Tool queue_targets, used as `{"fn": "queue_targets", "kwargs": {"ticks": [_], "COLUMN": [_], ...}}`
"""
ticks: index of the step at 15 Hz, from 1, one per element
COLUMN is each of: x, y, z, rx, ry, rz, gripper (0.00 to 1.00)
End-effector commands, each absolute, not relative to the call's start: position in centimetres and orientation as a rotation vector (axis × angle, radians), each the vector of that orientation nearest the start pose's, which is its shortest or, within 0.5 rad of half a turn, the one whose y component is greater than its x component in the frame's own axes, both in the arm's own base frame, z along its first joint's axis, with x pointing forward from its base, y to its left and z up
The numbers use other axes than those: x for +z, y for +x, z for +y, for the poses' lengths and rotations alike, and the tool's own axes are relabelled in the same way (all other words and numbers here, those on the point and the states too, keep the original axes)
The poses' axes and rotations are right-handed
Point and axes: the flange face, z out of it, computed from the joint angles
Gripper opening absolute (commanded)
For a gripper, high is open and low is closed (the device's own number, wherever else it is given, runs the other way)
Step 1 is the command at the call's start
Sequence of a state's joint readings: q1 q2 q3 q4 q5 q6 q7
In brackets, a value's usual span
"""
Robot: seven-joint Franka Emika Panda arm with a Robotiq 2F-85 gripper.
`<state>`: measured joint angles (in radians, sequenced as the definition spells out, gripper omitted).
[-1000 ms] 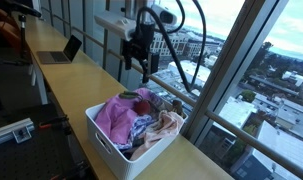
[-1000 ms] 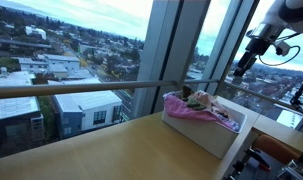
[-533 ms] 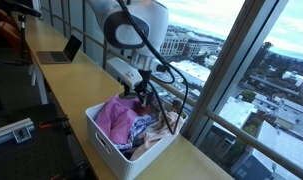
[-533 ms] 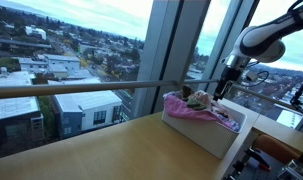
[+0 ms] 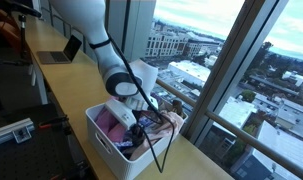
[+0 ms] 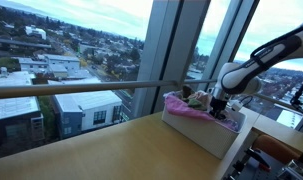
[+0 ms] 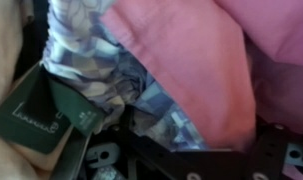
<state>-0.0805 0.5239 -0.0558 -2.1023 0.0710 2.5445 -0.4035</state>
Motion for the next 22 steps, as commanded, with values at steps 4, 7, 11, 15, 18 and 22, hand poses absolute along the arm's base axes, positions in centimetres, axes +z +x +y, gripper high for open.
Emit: {"fn": "queue_targets", "kwargs": {"ticks": [4, 7, 11, 15, 18, 22], "x": [9.2, 9.9, 11.8, 14.7, 17.5, 22.0], "y": [56.5, 56.2, 55.4, 54.3, 53.2, 51.9], "z": [-8.5, -8.4, -8.0, -7.7, -8.0, -8.6], "rx": [0.172, 0.165, 0.136, 0.092, 0.033, -0.066], "ry": [-3.114, -3.111, -3.100, -3.108, -3.123, -3.147], "rz": [-0.424, -0.432, -0.433, -0.429, -0.422, -0.400], "gripper": [0.67, 0.45, 0.15, 0.00, 0.00, 0.00]}}
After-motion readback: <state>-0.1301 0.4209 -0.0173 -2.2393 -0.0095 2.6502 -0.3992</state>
